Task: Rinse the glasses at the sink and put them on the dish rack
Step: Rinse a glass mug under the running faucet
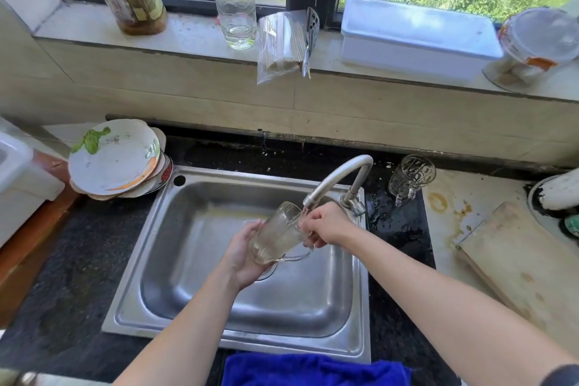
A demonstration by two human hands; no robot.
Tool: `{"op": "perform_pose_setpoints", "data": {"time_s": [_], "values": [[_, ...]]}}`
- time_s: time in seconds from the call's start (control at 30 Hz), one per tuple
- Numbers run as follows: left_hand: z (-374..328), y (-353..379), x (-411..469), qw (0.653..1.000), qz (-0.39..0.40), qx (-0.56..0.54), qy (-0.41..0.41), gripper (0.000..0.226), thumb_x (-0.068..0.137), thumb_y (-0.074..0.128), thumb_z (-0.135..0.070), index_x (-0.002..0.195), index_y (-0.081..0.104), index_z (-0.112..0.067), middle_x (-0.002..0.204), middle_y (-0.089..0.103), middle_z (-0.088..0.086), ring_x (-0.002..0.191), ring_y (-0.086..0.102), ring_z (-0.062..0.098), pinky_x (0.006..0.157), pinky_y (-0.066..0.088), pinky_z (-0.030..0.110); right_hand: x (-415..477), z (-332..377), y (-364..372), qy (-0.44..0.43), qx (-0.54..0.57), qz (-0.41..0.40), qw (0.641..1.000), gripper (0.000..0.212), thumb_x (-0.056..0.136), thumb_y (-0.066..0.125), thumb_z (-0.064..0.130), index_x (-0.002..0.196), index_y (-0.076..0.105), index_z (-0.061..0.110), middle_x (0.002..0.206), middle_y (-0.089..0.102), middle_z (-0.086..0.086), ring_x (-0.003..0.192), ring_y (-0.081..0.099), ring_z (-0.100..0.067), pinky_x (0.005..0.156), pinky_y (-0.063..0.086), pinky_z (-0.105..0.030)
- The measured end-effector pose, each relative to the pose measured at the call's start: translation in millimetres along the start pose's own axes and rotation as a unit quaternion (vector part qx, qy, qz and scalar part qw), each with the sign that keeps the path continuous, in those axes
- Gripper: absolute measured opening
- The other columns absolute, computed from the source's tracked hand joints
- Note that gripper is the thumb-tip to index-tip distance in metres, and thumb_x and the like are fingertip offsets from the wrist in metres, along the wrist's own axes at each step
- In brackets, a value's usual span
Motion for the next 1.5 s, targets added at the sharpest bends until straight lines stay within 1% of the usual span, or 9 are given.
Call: {"op": "perform_pose_setpoints", "data": {"time_s": [0.2, 0.3, 0.47, 0.6, 0.83, 1.0, 1.2, 1.37, 1.5], "values": [[0, -5, 2, 0.997, -0.016, 0.063, -0.043, 0.046, 0.091, 0.051, -0.046, 0.121, 0.061, -0.012, 0.111, 0.064, 0.016, 0.073, 0.066, 0.034, 0.061, 0.046, 0.033, 0, 7, -3, -0.017, -0.04, 0.01, 0.999, 0.015, 0.085, 0.072, 0.022, 0.098, 0.066, 0.015, 0.09, 0.07, -0.002, 0.067, 0.069, -0.019, 0.052, 0.051, -0.027], [3, -2, -1, 0.997, 0.008, 0.051, -0.057, 0.047, 0.088, 0.055, -0.046, 0.121, 0.062, -0.012, 0.117, 0.062, 0.015, 0.087, 0.063, 0.033, 0.067, 0.047, 0.035, 2, 14, -7, -0.047, -0.046, -0.017, 0.998, 0.007, 0.084, 0.072, 0.02, 0.082, 0.068, 0.014, 0.079, 0.071, -0.006, 0.06, 0.065, -0.022, 0.056, 0.057, -0.032], [2, -2, -6, 1.0, -0.006, 0.013, -0.016, 0.039, 0.08, 0.059, -0.039, 0.107, 0.064, -0.012, 0.093, 0.068, 0.011, 0.065, 0.065, 0.028, 0.045, 0.05, 0.024, -6, 4, -2, 0.002, 0.007, 0.004, 1.0, 0.014, 0.092, 0.061, 0.008, 0.087, 0.066, -0.003, 0.075, 0.071, -0.016, 0.058, 0.068, -0.019, 0.052, 0.053, -0.027], [11, -6, -7, 0.996, -0.008, 0.049, -0.072, 0.053, 0.089, 0.048, -0.056, 0.109, 0.063, -0.009, 0.08, 0.063, 0.012, 0.053, 0.059, 0.025, 0.035, 0.045, 0.02, -7, 10, -6, -0.007, -0.025, 0.006, 1.0, 0.02, 0.088, 0.068, 0.02, 0.105, 0.065, 0.009, 0.095, 0.072, -0.005, 0.067, 0.073, -0.018, 0.049, 0.051, -0.024], [7, 9, -16, 0.998, 0.046, -0.043, -0.002, 0.037, 0.081, 0.052, -0.036, 0.104, 0.065, -0.009, 0.115, 0.06, 0.02, 0.09, 0.057, 0.033, 0.074, 0.05, 0.04, -7, 9, -5, -0.011, 0.013, -0.005, 1.0, 0.01, 0.089, 0.065, 0.005, 0.082, 0.067, -0.002, 0.076, 0.07, -0.019, 0.059, 0.069, -0.023, 0.055, 0.057, -0.027], [9, 4, -17, 1.0, 0.007, 0.008, 0.019, 0.036, 0.08, 0.057, -0.036, 0.105, 0.065, -0.01, 0.096, 0.062, 0.013, 0.071, 0.056, 0.025, 0.057, 0.04, 0.029, -14, 4, -2, 0.006, -0.035, 0.015, 0.999, 0.018, 0.086, 0.064, 0.007, 0.089, 0.067, -0.01, 0.079, 0.073, -0.02, 0.067, 0.073, -0.025, 0.053, 0.055, -0.026], [18, -5, -12, 0.992, -0.003, 0.107, -0.068, 0.048, 0.079, 0.057, -0.052, 0.096, 0.072, -0.01, 0.082, 0.064, 0.015, 0.06, 0.056, 0.026, 0.052, 0.04, 0.028, -11, 20, -7, -0.045, -0.109, 0.008, 0.993, 0.026, 0.082, 0.074, 0.019, 0.105, 0.064, 0.02, 0.09, 0.069, 0.0, 0.067, 0.068, -0.013, 0.051, 0.052, -0.026], [13, 8, -18, 0.999, 0.014, 0.031, -0.043, 0.042, 0.09, 0.047, -0.039, 0.1, 0.068, -0.004, 0.094, 0.066, 0.021, 0.077, 0.062, 0.035, 0.061, 0.054, 0.034, -9, 17, -10, -0.054, -0.083, -0.034, 0.995, 0.011, 0.084, 0.069, 0.01, 0.074, 0.07, 0.01, 0.073, 0.072, -0.008, 0.064, 0.07, -0.023, 0.065, 0.062, -0.037], [6, 5, -13, 1.0, -0.008, 0.013, 0.01, 0.032, 0.078, 0.056, -0.034, 0.099, 0.063, -0.011, 0.086, 0.064, 0.011, 0.063, 0.058, 0.026, 0.048, 0.043, 0.026, -18, 10, -7, -0.024, -0.065, -0.025, 0.997, 0.012, 0.086, 0.063, 0.004, 0.082, 0.071, -0.004, 0.071, 0.072, -0.017, 0.065, 0.073, -0.024, 0.064, 0.062, -0.034]]}}
Point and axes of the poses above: each hand's wrist, its own x-axis towards the middle knuckle, its own y-axis out of the palm, z = x × y, the point moved 7 cm from there along x, towards the middle knuckle
